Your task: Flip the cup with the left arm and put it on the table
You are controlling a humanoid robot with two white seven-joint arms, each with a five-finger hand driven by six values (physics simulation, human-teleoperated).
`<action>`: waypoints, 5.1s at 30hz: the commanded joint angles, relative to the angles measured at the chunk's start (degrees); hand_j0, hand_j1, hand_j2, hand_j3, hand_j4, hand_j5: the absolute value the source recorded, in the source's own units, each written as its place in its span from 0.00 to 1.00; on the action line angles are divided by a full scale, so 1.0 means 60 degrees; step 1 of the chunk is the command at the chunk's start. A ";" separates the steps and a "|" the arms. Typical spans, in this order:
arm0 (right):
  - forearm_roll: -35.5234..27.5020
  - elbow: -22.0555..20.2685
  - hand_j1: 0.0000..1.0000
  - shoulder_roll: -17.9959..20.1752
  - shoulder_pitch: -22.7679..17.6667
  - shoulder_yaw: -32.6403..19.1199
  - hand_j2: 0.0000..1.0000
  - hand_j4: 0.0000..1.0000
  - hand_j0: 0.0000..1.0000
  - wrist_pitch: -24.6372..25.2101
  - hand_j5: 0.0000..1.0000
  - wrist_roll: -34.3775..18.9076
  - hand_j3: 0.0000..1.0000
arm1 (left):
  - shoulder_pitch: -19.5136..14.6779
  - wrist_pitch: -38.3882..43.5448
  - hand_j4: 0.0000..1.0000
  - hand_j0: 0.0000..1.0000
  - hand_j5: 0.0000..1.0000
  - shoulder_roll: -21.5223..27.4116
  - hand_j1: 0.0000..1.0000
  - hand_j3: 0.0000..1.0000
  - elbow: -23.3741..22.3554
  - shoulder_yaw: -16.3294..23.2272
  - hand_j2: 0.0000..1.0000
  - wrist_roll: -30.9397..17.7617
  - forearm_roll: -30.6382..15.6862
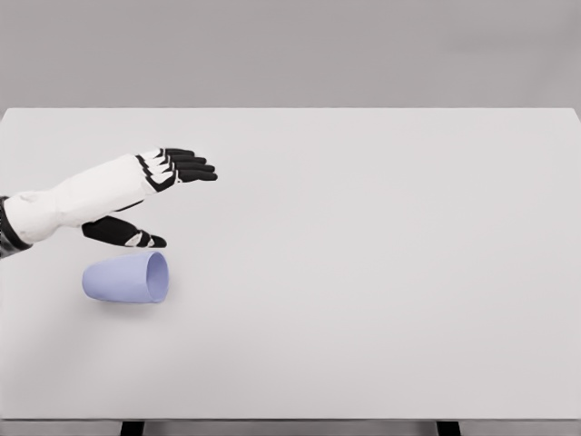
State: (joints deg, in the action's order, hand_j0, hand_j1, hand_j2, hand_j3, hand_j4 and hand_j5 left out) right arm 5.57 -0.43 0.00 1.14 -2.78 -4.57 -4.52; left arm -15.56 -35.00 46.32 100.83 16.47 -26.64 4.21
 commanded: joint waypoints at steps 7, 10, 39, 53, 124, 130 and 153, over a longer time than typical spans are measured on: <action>-0.0006 0.0013 1.00 0.0000 0.0000 -0.0005 1.00 1.00 1.00 0.0000 1.00 0.0007 1.00 | -0.0190 0.0545 1.00 1.00 1.00 -0.0205 1.00 1.00 0.0040 0.0111 1.00 -0.0671 0.0118; -0.0006 0.0013 1.00 0.0000 0.0000 -0.0005 1.00 1.00 1.00 0.0000 1.00 0.0007 1.00 | -0.0615 0.1849 1.00 1.00 1.00 -0.0132 1.00 1.00 0.0040 0.0081 1.00 -0.1127 0.0176; -0.0006 0.0013 1.00 0.0000 0.0000 -0.0005 1.00 1.00 1.00 0.0000 1.00 -0.0008 1.00 | 0.1860 0.0001 1.00 1.00 1.00 0.3589 1.00 1.00 0.0055 0.2176 1.00 0.2433 -0.3134; 0.0009 0.0013 1.00 0.0000 0.0000 -0.0005 1.00 1.00 1.00 0.0000 1.00 0.0007 1.00 | 0.1612 0.2684 1.00 1.00 1.00 0.2696 1.00 1.00 0.0040 0.2176 1.00 0.0924 -0.2958; -0.0006 0.0013 1.00 0.0000 0.0000 -0.0005 1.00 1.00 1.00 0.0000 1.00 0.0007 1.00 | -0.2212 0.1556 0.63 0.63 0.63 -0.3647 0.63 0.63 -0.6215 0.1927 0.63 -0.1394 -0.7323; -0.0006 0.0013 1.00 0.0000 0.0000 -0.0005 1.00 1.00 1.00 0.0000 1.00 -0.0008 1.00 | -0.2139 0.1454 0.65 0.65 0.65 -0.4058 0.65 0.65 -0.6361 0.1912 0.65 -0.1394 -0.7279; -0.0006 0.0013 1.00 0.0000 0.0000 -0.0005 1.00 1.00 1.00 0.0000 1.00 0.0007 1.00 | -0.2403 0.0001 0.72 0.72 0.72 -0.5449 0.72 0.72 -0.8368 0.1532 0.72 -0.1394 -0.6576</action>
State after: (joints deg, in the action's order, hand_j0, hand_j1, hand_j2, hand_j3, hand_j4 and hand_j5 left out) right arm 5.54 -0.35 0.00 1.14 -2.81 -4.57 -4.49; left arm -29.27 -34.39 13.67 50.44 25.64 -35.00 -34.92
